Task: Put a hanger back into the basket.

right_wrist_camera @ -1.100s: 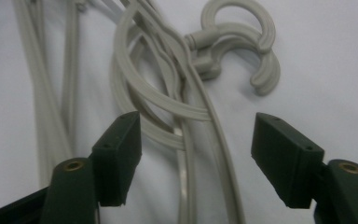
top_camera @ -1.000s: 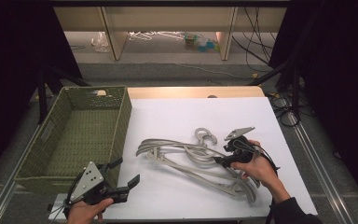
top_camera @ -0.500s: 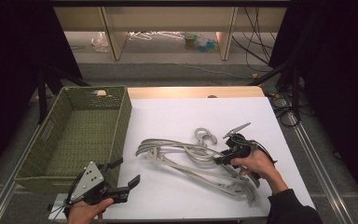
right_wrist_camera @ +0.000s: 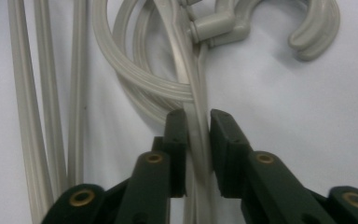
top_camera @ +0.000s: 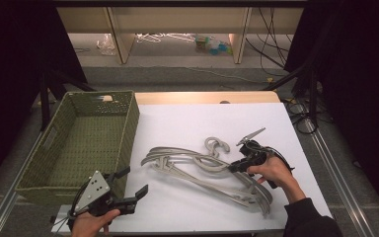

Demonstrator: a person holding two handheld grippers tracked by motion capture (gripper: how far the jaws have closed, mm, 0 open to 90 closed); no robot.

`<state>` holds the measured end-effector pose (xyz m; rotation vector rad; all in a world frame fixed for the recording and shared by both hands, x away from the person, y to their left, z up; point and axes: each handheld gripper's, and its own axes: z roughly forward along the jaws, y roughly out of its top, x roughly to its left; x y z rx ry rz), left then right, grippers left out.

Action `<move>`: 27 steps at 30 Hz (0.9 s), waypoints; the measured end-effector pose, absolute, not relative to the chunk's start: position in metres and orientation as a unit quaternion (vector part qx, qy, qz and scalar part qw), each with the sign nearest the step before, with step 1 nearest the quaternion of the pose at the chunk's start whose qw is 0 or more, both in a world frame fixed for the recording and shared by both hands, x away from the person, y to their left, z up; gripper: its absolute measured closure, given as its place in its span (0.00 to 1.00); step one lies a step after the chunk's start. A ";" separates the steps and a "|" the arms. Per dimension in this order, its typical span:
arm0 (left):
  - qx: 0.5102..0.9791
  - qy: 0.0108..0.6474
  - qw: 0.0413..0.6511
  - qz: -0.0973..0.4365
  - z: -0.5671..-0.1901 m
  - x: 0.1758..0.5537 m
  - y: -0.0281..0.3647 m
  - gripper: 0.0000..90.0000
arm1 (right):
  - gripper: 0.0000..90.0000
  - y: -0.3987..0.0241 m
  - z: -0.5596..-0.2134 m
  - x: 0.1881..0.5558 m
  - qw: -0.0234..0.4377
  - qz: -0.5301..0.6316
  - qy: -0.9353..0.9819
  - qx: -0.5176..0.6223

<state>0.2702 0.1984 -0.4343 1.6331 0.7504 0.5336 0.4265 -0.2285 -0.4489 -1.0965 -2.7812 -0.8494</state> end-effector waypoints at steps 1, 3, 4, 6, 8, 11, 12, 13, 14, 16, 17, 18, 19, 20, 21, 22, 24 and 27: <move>0.700 0.320 0.597 0.228 -0.435 0.271 0.198 0.18 | 0.87 -0.228 -0.448 0.426 0.013 -0.278 -0.896 -0.346; 0.700 0.326 0.593 0.228 -0.434 0.270 0.198 0.18 | 0.88 -0.226 -0.443 0.423 -0.001 -0.276 -0.901 -0.335; 0.698 0.331 0.594 0.224 -0.434 0.269 0.198 0.18 | 0.88 -0.226 -0.442 0.422 -0.006 -0.276 -0.902 -0.333; 0.698 0.331 0.594 0.225 -0.434 0.270 0.198 0.18 | 0.89 -0.226 -0.438 0.421 -0.008 -0.274 -0.905 -0.324; 0.700 0.327 0.593 0.229 -0.434 0.270 0.199 0.18 | 0.90 -0.225 -0.435 0.418 -0.019 -0.278 -0.907 -0.316; 0.699 0.326 0.590 0.239 -0.433 0.271 0.199 0.18 | 0.91 -0.222 -0.426 0.413 -0.034 -0.275 -0.915 -0.292; 0.699 0.326 0.590 0.239 -0.433 0.271 0.199 0.18 | 0.91 -0.222 -0.426 0.413 -0.034 -0.275 -0.915 -0.292; 0.698 0.325 0.591 0.242 -0.433 0.270 0.199 0.18 | 0.91 -0.221 -0.419 0.409 -0.039 -0.281 -0.916 -0.283; 0.698 0.325 0.591 0.242 -0.433 0.270 0.199 0.18 | 0.91 -0.221 -0.419 0.409 -0.039 -0.281 -0.916 -0.283; 0.699 0.324 0.590 0.242 -0.432 0.269 0.196 0.18 | 0.91 -0.220 -0.411 0.404 -0.061 -0.282 -0.919 -0.267; 0.699 0.324 0.590 0.242 -0.432 0.269 0.196 0.18 | 0.91 -0.220 -0.411 0.404 -0.061 -0.282 -0.919 -0.267; 0.702 0.316 0.587 0.249 -0.431 0.269 0.194 0.18 | 0.91 -0.219 -0.403 0.398 -0.069 -0.282 -0.922 -0.256; 0.702 0.316 0.587 0.249 -0.431 0.269 0.194 0.18 | 0.91 -0.219 -0.403 0.398 -0.069 -0.282 -0.922 -0.256; 0.700 0.317 0.590 0.248 -0.428 0.270 0.192 0.18 | 0.91 -0.218 -0.398 0.393 -0.080 -0.285 -0.923 -0.245; 0.700 0.317 0.590 0.248 -0.428 0.270 0.192 0.18 | 0.91 -0.218 -0.398 0.393 -0.080 -0.285 -0.923 -0.245; 0.701 0.314 0.590 0.251 -0.426 0.271 0.189 0.18 | 0.91 -0.217 -0.392 0.389 -0.083 -0.293 -0.922 -0.238; 0.701 0.316 0.589 0.249 -0.425 0.272 0.187 0.19 | 0.91 -0.217 -0.390 0.389 -0.089 -0.299 -0.923 -0.226; 0.706 0.320 0.579 0.253 -0.421 0.278 0.178 0.21 | 0.91 -0.212 -0.382 0.381 -0.102 -0.295 -0.926 -0.212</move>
